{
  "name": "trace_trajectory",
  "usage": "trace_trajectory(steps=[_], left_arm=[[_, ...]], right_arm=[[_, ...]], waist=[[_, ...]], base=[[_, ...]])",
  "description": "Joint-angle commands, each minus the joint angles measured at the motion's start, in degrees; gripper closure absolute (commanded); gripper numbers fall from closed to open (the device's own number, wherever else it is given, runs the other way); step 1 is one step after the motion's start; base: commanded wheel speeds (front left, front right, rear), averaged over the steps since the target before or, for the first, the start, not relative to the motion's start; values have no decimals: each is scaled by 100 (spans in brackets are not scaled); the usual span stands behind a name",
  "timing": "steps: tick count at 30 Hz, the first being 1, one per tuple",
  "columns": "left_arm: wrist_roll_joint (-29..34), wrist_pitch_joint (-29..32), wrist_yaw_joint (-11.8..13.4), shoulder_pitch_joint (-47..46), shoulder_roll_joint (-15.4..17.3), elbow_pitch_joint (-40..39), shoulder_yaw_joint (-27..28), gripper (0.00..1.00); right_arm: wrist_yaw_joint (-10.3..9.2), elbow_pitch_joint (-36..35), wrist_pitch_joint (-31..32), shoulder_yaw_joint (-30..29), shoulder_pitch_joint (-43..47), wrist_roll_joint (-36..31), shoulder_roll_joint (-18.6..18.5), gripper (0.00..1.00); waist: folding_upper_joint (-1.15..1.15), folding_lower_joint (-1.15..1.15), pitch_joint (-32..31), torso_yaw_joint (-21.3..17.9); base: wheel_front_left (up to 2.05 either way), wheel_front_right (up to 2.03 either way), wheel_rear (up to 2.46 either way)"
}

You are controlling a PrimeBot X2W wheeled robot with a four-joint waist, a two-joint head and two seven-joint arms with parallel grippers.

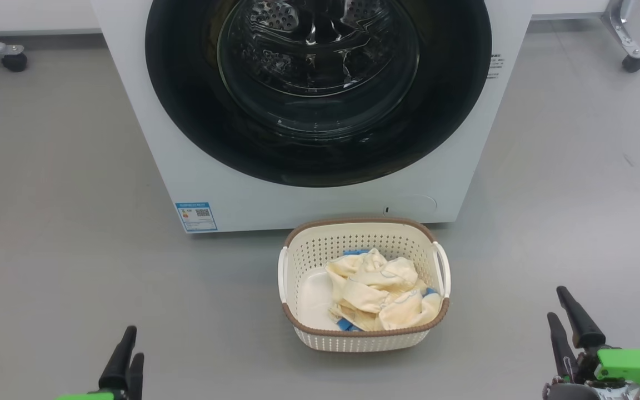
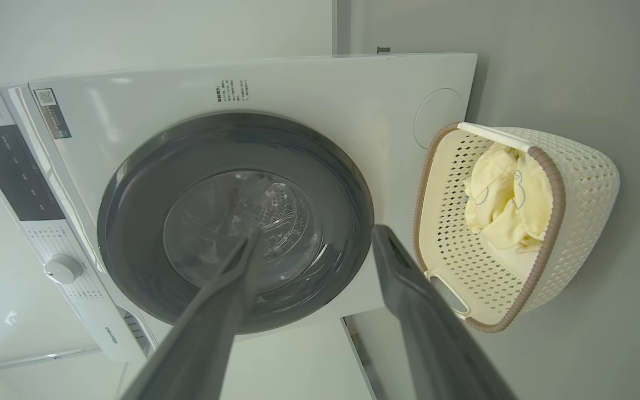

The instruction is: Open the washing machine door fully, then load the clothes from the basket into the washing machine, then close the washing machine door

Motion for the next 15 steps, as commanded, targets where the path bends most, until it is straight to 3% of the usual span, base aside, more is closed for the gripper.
trace_trajectory(steps=[1, 15], left_arm=[[79, -49, -12, -221, 46, -241, 18, 0], [418, -284, -17, -243, 55, -521, 105, 0]], right_arm=[[-1, -238, -61, 23, -280, -73, -54, 0], [-3, -377, -298, 43, -331, -320, -70, 0]], waist=[[0, -1, 1, 1], [0, -1, -13, 4]], base=[[0, 0, 0], [0, 0, 0]])
